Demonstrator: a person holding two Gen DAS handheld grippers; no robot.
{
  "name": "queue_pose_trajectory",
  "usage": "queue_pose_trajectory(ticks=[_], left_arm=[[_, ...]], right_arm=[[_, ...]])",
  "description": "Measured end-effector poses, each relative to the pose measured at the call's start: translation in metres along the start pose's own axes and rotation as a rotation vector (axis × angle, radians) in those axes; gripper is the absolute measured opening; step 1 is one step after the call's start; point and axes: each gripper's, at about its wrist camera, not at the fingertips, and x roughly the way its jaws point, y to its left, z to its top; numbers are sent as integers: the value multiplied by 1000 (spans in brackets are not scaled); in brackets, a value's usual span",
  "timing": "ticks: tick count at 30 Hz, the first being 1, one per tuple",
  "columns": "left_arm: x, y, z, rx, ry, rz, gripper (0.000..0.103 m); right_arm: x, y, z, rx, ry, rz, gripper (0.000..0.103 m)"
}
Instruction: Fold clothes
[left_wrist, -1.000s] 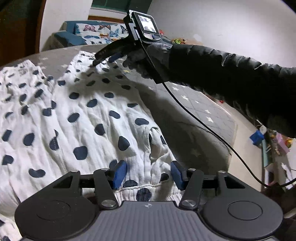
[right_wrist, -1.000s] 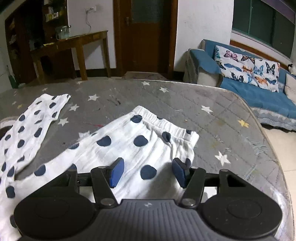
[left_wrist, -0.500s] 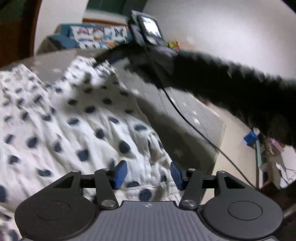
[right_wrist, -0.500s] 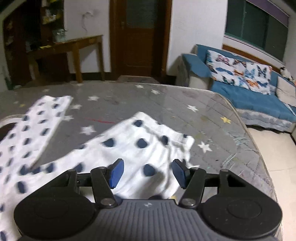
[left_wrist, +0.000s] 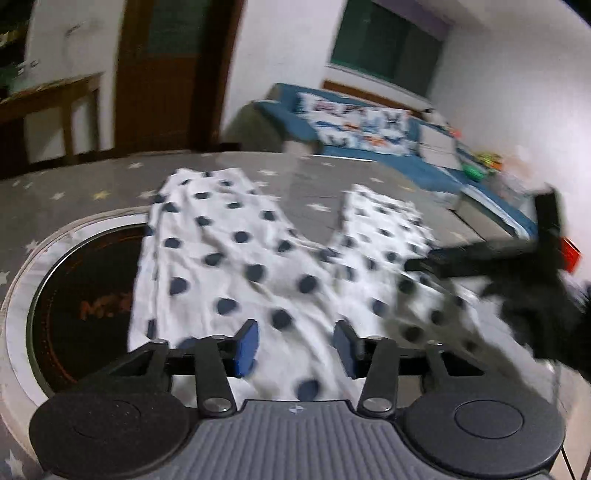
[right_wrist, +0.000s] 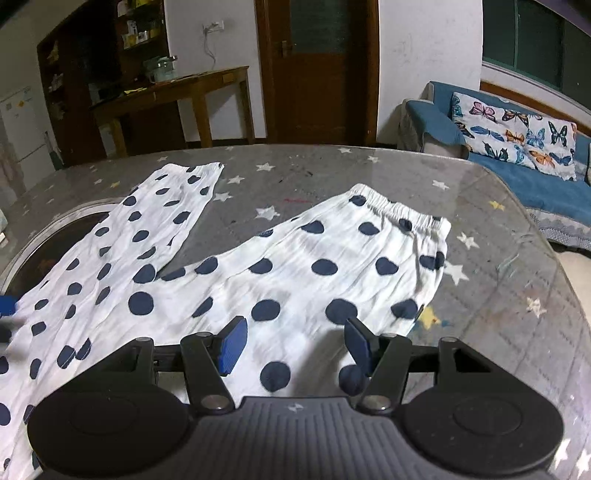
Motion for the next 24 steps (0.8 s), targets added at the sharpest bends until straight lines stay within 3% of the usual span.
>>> queue_pose_trajectory(ticks=[7, 15, 24], left_arm=[[43, 31, 18, -109, 16, 54, 31], [71, 54, 25, -170, 29, 129, 6], [63, 66, 22, -198, -7, 270, 0]], right_arm=[[2, 3, -8, -9, -3, -6, 60], [2, 8, -10, -36, -4, -32, 61], [-11, -3, -22, -12, -12, -79, 62]])
